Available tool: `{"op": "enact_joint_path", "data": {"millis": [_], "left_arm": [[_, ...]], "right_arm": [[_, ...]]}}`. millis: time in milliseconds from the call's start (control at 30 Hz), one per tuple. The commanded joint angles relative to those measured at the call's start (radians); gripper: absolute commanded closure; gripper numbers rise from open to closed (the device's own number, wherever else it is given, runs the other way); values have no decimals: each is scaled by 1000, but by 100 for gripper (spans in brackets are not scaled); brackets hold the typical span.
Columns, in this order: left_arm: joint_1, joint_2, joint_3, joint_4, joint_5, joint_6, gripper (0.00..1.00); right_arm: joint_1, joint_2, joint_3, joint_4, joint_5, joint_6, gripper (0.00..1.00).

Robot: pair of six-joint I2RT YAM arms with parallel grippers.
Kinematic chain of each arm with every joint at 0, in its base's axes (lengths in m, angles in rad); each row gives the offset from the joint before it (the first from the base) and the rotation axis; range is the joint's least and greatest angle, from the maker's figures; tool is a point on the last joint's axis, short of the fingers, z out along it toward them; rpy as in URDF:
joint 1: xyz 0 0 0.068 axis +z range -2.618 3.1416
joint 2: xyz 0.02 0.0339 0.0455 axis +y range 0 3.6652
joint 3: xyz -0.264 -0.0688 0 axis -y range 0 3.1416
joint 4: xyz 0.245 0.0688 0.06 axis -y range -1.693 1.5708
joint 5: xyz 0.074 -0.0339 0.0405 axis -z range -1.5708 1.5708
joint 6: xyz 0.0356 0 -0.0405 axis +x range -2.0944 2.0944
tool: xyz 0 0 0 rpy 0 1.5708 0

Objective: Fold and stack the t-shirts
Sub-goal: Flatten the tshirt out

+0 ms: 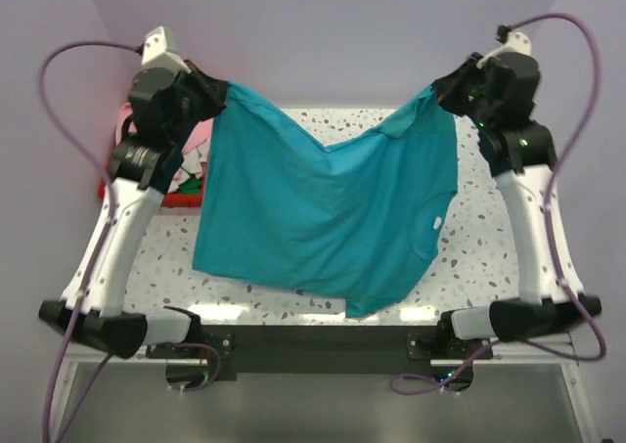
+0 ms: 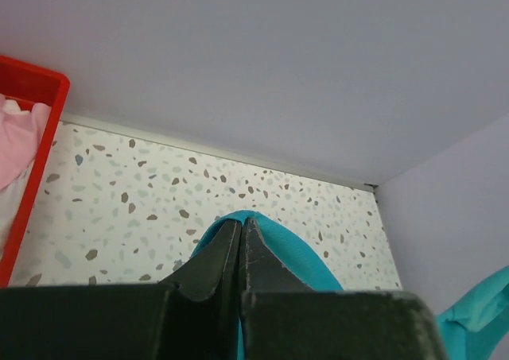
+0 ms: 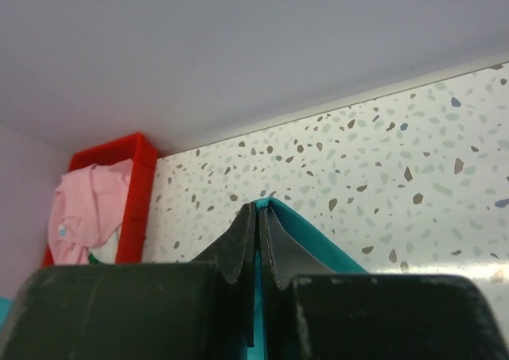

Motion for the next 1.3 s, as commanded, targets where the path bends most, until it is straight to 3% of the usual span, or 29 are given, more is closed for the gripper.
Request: {"op": "enact_joint_path", "data": {"millis": [0, 100, 233, 367, 500, 667, 800, 867, 1000, 1100, 1267], "left_arm": [[50, 161, 40, 249, 103, 34, 100], [112, 362, 227, 303, 232, -8, 100], [171, 610, 662, 223, 320, -34, 100], [221, 636, 749, 255, 392, -70, 100], [257, 545, 570, 324, 412, -78, 100], [268, 400, 223, 394, 430, -81, 100], [268, 281, -140, 459, 442, -98, 100], [266, 214, -272, 500, 442, -110, 100], [266, 110, -681, 551, 439, -149, 100], [258, 42, -917, 583, 409, -176, 100], [249, -36, -1164, 589, 367, -213, 100]], "right_arm": [[-5, 203, 82, 180, -33, -51, 100], [-8, 320, 284, 177, -33, -60, 100], [-9, 455, 575, 153, -17, -88, 100], [-25, 454, 665, 157, 32, -106, 100], [-28, 353, 517, 200, 50, -109, 100], [-31, 190, 91, 260, 58, -68, 100], [-31, 14, -312, 292, 59, -19, 100], [-29, -46, -439, 289, 64, 18, 100], [-31, -184, -805, 280, 50, 76, 100], [-29, -275, -995, 249, 27, 118, 100], [-29, -397, -1206, 194, -13, 160, 100]]}}
